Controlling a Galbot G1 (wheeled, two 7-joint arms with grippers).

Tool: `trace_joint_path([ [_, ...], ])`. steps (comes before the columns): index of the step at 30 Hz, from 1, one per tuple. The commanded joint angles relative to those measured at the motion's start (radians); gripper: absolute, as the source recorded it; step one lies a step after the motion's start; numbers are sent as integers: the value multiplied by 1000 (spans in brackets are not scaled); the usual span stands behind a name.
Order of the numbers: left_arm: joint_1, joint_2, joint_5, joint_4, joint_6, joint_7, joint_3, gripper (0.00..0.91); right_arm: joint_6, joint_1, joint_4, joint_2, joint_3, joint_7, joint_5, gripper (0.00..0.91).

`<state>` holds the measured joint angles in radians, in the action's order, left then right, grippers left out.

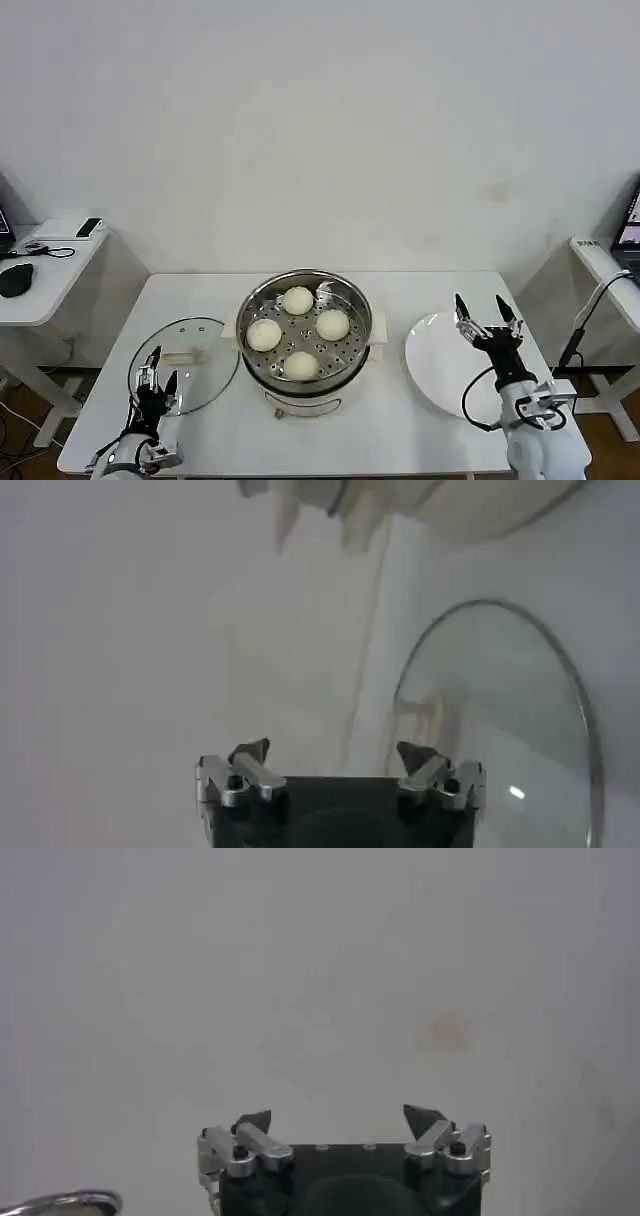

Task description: Take steamed baozi put them in steamer then cover it.

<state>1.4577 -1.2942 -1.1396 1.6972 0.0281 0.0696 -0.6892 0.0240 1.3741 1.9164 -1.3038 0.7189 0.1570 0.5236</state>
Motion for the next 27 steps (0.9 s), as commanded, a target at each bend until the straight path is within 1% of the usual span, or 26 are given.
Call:
trace_joint_path([
  [1, -70, 8, -39, -62, 0, -7, 3, 907, 5, 14, 4, -28, 21, -1, -5, 907],
  [16, -174, 20, -41, -140, 0, -19, 28, 907, 19, 34, -5, -47, 56, 0, -10, 907],
  [27, -210, 26, -48, -188, 3, -21, 42, 907, 22, 45, -4, -53, 72, 3, -16, 907],
])
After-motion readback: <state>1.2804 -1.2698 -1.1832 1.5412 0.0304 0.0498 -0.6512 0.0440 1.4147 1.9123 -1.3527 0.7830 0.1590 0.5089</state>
